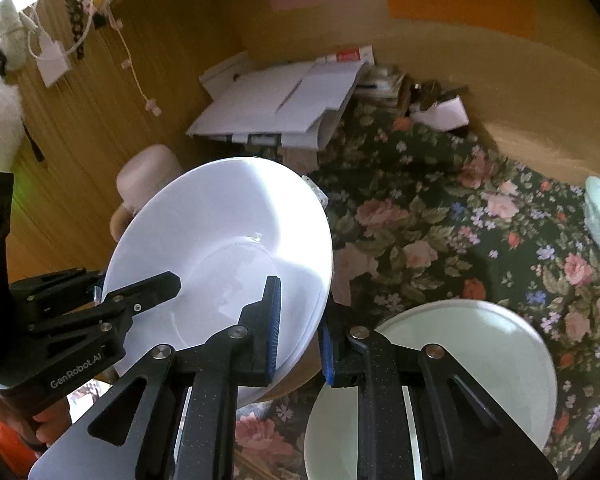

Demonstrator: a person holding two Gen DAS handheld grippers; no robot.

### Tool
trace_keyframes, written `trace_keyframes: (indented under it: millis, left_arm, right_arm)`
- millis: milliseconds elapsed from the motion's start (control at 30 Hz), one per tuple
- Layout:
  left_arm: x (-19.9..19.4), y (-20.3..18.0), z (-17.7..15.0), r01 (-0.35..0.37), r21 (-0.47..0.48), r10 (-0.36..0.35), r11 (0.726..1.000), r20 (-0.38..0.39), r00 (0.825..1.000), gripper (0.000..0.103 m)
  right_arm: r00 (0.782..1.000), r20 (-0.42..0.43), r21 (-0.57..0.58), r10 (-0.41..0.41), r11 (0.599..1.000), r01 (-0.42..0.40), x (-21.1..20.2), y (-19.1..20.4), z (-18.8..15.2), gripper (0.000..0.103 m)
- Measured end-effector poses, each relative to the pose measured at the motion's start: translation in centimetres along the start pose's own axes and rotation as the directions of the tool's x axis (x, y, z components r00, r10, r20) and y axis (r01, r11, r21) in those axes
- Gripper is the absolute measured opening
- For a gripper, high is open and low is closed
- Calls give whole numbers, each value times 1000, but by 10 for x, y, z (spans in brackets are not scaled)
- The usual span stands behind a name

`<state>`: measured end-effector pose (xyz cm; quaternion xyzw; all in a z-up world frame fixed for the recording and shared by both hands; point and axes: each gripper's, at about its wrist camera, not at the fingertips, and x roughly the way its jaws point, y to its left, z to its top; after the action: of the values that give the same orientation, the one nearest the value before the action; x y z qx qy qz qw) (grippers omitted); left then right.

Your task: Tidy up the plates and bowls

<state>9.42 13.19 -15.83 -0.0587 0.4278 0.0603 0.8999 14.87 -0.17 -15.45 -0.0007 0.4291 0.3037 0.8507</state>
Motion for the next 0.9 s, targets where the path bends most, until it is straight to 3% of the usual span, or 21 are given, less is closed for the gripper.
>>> trace_keyframes:
  millis: [533, 900]
  left_arm:
    - [34, 12, -11, -1, -10, 1, 1000, -76, 997, 20]
    - [38, 13, -8, 5, -6, -6, 1000, -67, 998, 19]
  right_arm:
    - [995, -95, 5, 13, 1000, -13, 40, -8, -9, 16]
    - [995, -96, 1, -6, 1000, 7, 37, -13, -6, 19]
